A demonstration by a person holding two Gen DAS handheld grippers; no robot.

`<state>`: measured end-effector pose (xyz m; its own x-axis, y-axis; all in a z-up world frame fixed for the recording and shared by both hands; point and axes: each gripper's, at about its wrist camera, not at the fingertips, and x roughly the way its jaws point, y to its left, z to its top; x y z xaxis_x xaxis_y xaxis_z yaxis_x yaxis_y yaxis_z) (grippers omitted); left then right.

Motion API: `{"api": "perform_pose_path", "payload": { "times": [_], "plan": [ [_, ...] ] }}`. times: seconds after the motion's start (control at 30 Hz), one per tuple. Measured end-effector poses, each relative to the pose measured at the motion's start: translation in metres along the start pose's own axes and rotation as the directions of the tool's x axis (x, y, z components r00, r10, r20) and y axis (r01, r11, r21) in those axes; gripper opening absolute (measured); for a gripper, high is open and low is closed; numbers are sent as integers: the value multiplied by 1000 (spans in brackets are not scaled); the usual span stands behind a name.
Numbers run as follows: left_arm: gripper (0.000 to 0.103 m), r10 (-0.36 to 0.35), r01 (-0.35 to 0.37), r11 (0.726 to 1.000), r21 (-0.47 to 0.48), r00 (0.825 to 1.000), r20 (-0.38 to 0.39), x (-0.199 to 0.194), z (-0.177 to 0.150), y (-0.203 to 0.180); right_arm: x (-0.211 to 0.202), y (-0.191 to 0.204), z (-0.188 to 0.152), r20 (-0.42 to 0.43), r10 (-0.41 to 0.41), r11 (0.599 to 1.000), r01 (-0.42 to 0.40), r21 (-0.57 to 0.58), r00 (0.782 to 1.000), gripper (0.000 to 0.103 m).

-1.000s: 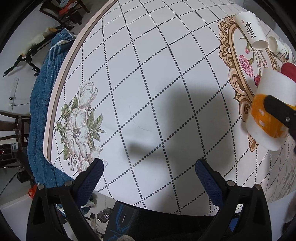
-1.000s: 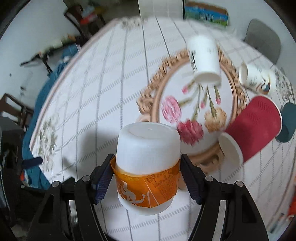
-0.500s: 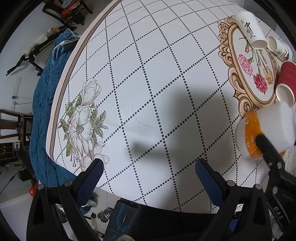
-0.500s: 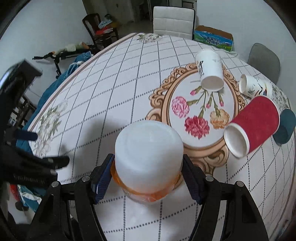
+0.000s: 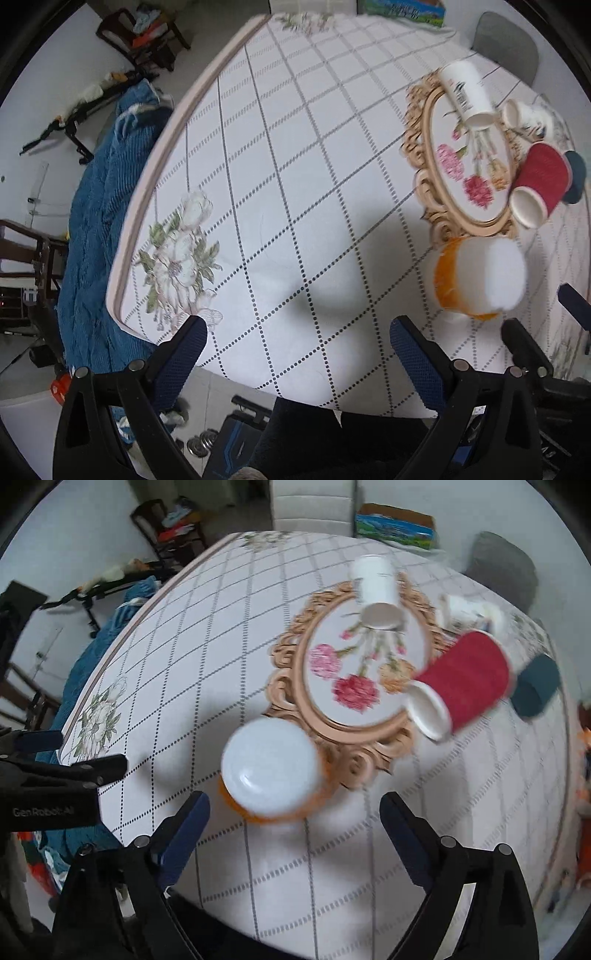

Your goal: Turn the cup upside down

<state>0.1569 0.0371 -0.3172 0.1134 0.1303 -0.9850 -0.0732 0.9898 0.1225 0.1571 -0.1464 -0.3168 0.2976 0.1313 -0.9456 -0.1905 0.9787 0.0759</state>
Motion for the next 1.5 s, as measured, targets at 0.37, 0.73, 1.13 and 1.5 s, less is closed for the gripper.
{"api": "perform_pose_path", "payload": {
  "times": [0.37,0.73,1.13,1.5],
  "plan": [
    [102,-78,76,997,21,983,168,-89,-21,3,-107,-23,-18,98,-187,973,171,153,978,99],
    [102,-137,101,987,123,933,333,-169,-62,28,-207,21,-63,216,-241,953,189,238,946,100],
    [102,-213,144,972,184,868,448,-248,-134,72,-336,82,-140,352,-322,927,218,304,879,100],
    [102,-238,155,968,197,813,531,-300,-186,93,-411,112,-186,426,-312,932,187,310,849,100]
  ]
}}
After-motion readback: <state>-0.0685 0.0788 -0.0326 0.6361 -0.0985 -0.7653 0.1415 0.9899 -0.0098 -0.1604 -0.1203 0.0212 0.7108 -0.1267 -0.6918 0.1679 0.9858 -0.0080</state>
